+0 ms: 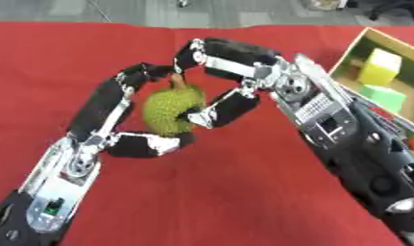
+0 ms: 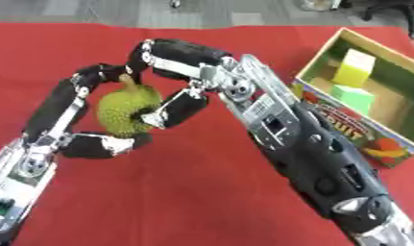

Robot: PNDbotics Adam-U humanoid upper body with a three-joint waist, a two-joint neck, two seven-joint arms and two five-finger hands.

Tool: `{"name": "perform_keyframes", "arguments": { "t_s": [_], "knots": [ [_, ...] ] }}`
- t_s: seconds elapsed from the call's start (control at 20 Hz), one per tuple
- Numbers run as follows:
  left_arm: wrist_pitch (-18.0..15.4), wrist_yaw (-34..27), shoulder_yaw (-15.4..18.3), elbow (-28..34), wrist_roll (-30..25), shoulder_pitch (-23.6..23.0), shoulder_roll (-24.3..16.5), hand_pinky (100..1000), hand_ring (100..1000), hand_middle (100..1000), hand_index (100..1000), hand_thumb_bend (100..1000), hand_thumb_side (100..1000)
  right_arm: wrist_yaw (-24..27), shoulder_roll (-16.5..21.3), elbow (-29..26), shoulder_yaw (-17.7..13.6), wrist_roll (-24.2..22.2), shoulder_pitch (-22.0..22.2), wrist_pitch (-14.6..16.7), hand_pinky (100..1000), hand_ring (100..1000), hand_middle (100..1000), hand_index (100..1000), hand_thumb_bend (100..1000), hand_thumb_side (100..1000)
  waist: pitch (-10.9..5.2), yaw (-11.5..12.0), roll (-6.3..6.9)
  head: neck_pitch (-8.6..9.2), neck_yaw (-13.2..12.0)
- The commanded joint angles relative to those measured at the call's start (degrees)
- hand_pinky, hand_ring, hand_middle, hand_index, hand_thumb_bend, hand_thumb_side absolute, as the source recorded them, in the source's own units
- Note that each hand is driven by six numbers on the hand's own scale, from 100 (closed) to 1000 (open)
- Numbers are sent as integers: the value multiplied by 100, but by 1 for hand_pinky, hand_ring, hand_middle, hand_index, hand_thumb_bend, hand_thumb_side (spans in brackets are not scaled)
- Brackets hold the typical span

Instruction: Pick up the objects with one hand, pass them to the other hand, and then place them into the box on the other side of the table.

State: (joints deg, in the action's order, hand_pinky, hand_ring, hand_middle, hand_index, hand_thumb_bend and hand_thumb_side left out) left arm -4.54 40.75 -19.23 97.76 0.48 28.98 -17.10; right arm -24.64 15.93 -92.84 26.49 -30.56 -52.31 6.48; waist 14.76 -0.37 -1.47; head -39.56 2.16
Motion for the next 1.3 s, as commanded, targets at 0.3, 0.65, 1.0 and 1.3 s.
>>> {"name": "perform_keyframes", "arguments": {
  "t_s": [0.3, 0.65, 1.0, 1.3],
  "knots": [
    [-7, -12, 84, 107, 33, -121, -251, 779, 741, 729, 886, 691, 652, 152, 294, -300, -307, 150, -69, -115, 825, 714, 477, 540, 187, 100, -132, -43, 22, 39, 100],
    [82, -41, 178, 260, 65, -434, -609, 779, 741, 727, 882, 689, 667, 530, 712, -552, -712, 377, -23, -488, 828, 717, 480, 543, 166, 100, -159, -71, 44, 32, 270],
    [223, -58, 456, 515, 278, -826, -1100, 773, 735, 718, 868, 674, 665, 521, 1253, -483, -1237, 678, 191, -827, 831, 720, 482, 546, 159, 100, -180, -180, 74, 46, 516],
    [439, -305, 779, 913, 471, -1165, -1485, 768, 726, 706, 852, 645, 641, 629, 2061, -261, -1818, 1199, 513, -1002, 831, 721, 484, 547, 172, 100, -162, -173, 113, 164, 593]
  ]
}}
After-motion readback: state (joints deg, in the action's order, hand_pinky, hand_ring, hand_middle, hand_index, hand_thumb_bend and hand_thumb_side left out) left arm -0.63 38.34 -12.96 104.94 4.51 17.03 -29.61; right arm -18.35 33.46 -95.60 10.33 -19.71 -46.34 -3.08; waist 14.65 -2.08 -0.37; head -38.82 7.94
